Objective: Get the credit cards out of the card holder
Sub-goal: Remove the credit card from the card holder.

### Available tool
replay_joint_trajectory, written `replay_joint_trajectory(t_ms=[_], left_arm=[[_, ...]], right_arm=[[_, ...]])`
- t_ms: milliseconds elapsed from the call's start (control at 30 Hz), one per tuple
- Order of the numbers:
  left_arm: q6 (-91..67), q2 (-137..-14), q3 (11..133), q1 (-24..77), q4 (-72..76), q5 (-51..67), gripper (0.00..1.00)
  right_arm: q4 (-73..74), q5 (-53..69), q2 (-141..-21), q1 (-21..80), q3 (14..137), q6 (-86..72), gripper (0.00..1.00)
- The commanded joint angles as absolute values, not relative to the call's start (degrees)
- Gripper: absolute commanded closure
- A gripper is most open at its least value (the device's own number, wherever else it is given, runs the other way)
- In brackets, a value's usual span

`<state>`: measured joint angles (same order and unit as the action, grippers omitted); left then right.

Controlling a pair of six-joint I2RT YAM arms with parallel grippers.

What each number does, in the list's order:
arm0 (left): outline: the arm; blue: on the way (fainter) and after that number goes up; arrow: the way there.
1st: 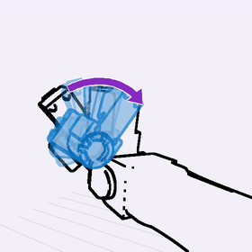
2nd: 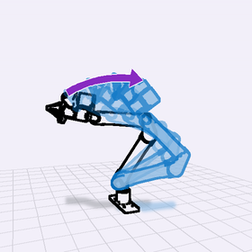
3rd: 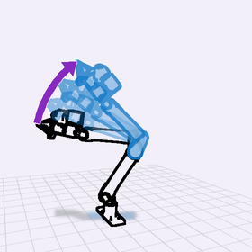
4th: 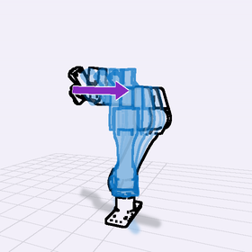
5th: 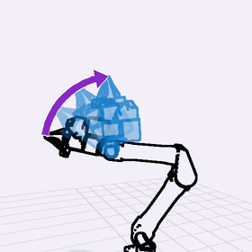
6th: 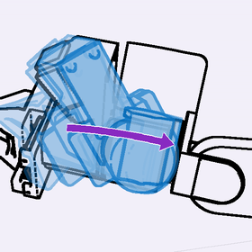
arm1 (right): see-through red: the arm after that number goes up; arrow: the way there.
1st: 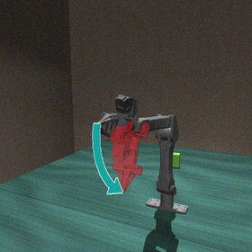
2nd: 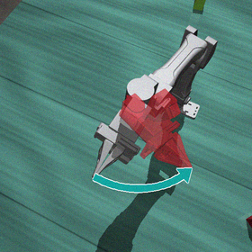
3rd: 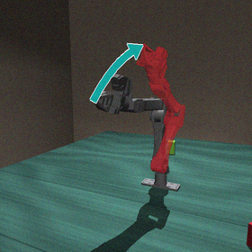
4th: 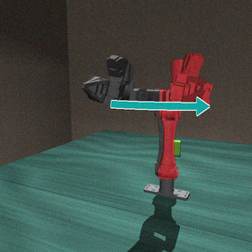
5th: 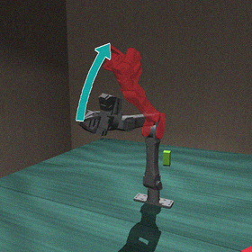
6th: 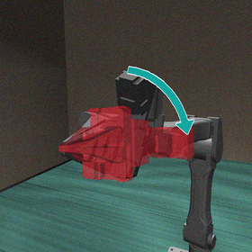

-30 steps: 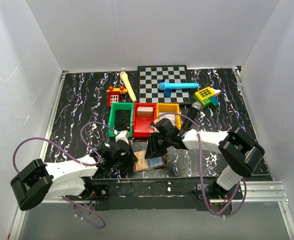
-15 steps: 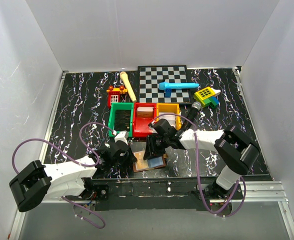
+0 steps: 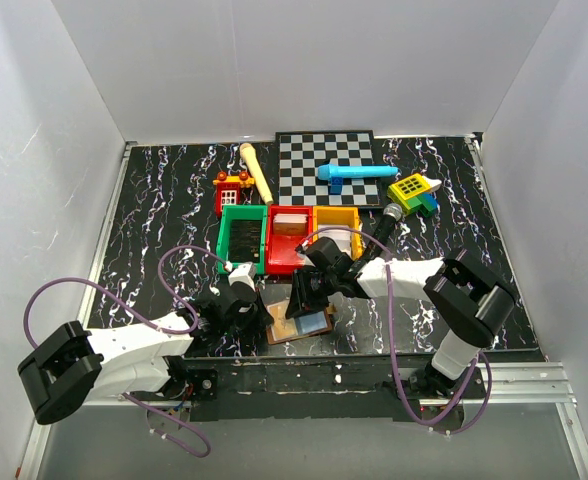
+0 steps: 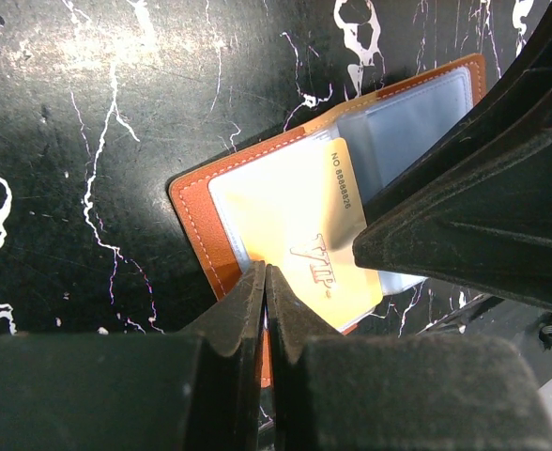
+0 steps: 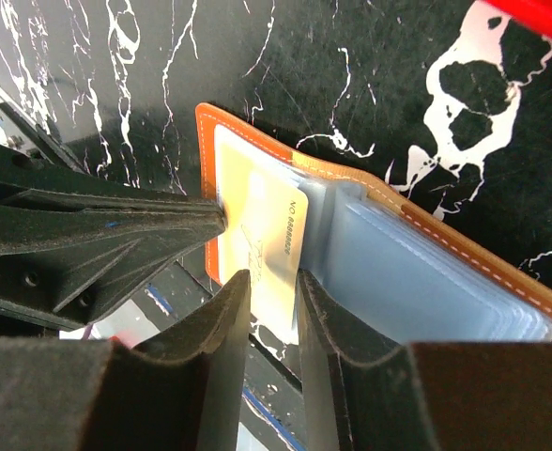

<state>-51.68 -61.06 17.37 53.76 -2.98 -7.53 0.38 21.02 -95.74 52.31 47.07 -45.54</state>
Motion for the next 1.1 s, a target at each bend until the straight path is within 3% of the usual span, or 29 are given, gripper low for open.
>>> replay_joint_trajectory(t_ms=[0,1067], left_arm=[[-51.94,-61.61,16.61,53.88,-3.16,-8.35,1.0],[-52.29,-59.86,15.65,53.88,-4.65,-9.31,1.0]], right_arm=[[-3.69,22.5,-95.8,52.65,46.94,-46.84,0.67],[-13.27,26.1,-96.68,52.56,42.45,-51.24,0.63]])
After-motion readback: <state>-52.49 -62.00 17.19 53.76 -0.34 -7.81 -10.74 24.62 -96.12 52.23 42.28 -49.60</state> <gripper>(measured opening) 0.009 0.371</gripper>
